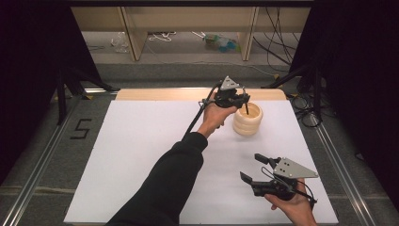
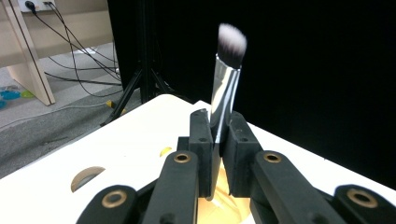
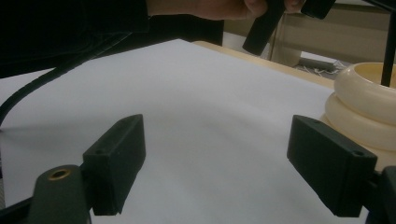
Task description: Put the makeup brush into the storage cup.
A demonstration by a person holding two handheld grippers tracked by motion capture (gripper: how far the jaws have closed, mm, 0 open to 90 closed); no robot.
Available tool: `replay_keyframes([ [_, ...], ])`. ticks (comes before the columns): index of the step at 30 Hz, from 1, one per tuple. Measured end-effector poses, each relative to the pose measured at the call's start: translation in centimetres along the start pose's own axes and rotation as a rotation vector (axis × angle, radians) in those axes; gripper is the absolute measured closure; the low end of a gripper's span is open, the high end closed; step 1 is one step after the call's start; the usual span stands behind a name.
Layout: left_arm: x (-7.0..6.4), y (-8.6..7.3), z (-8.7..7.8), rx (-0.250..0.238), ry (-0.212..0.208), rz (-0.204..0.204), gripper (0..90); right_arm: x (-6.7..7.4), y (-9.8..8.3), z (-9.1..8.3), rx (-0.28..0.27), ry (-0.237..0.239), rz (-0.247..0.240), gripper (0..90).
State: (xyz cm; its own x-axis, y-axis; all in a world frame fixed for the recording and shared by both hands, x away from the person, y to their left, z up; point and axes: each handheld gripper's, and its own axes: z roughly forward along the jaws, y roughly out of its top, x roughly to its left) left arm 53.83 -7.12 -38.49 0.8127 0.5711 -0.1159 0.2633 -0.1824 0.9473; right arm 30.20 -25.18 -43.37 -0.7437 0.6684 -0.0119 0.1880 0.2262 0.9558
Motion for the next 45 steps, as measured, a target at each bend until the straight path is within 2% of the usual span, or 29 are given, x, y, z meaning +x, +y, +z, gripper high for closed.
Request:
replay_keyframes([
  [14, 0.0, -0.6, 0.7, 0.028, -0.007, 0.004, 82.9, 0.1, 0.0, 0.1, -0.007, 0.011, 0.002, 20.5],
  [15, -0.1, -0.7, 0.7, 0.034, -0.005, 0.009, 82.9, 0.2, 0.0, 0.1, 0.005, 0.021, 0.025, 20.5],
  [16, -0.1, -0.7, 0.8, 0.038, -0.005, 0.010, 82.9, 0.2, 0.0, 0.1, 0.007, 0.023, 0.028, 20.6],
  [18, -0.1, -0.8, 0.9, 0.038, -0.011, 0.007, 82.8, 0.1, 0.0, 0.1, 0.000, 0.011, 0.002, 20.5],
  [20, -0.1, -0.9, 0.9, 0.049, -0.021, 0.008, 82.7, 0.3, 0.0, 0.1, 0.001, 0.025, 0.027, 20.6],
  [21, -0.1, -0.9, 0.9, 0.052, -0.020, 0.015, 82.6, 0.1, 0.0, 0.1, -0.006, 0.016, 0.005, 20.5],
  [24, -0.1, -1.1, 1.1, 0.059, -0.012, 0.018, 82.0, 0.2, 0.0, 0.0, 0.013, 0.022, 0.023, 20.5],
  [25, -0.1, -1.2, 1.2, 0.068, -0.007, 0.022, 79.9, 0.3, 0.0, 0.0, 0.013, 0.020, 0.023, 20.5],
  [26, -0.2, -1.2, 1.2, 0.073, 0.010, 0.025, 75.1, 0.1, 0.0, 0.0, 0.004, 0.008, -0.002, 20.6],
  [27, -0.2, -1.2, 1.2, 0.081, 0.021, 0.023, 67.8, 0.1, 0.0, 0.2, -0.010, 0.017, 0.000, 20.6],
  [30, -0.2, -1.0, 1.0, 0.081, 0.042, 0.008, 53.6, 0.2, 0.0, 0.1, 0.014, 0.021, 0.020, 20.5],
  [31, -0.1, -0.9, 0.8, 0.079, 0.057, -0.001, 48.6, 0.1, 0.0, 0.1, 0.007, 0.010, -0.001, 20.5],
  [33, 0.2, -0.6, 0.5, 0.074, 0.074, -0.015, 42.6, 0.3, -0.1, 0.1, 0.005, 0.029, 0.024, 20.5],
  [35, 0.4, -0.4, 0.0, 0.076, 0.087, -0.019, 37.6, 0.3, -0.1, 0.2, 0.007, 0.030, 0.026, 20.5],
  [36, 0.5, -0.2, -0.3, 0.076, 0.088, -0.020, 35.9, 0.2, 0.0, -0.2, 0.041, 0.011, 0.002, 20.5],
  [37, 0.6, 0.0, -0.6, 0.080, 0.090, -0.019, 35.1, 0.1, 0.0, 0.0, 0.017, 0.017, -0.003, 20.5],
  [40, 0.7, 0.4, -1.4, 0.077, 0.102, -0.014, 33.9, 0.1, -0.1, 0.1, 0.017, 0.016, -0.003, 20.5],
  [45, 0.8, 0.9, -2.3, 0.081, 0.099, -0.003, 33.1, 0.1, 0.0, 0.1, 0.009, 0.008, -0.004, 20.5],
])
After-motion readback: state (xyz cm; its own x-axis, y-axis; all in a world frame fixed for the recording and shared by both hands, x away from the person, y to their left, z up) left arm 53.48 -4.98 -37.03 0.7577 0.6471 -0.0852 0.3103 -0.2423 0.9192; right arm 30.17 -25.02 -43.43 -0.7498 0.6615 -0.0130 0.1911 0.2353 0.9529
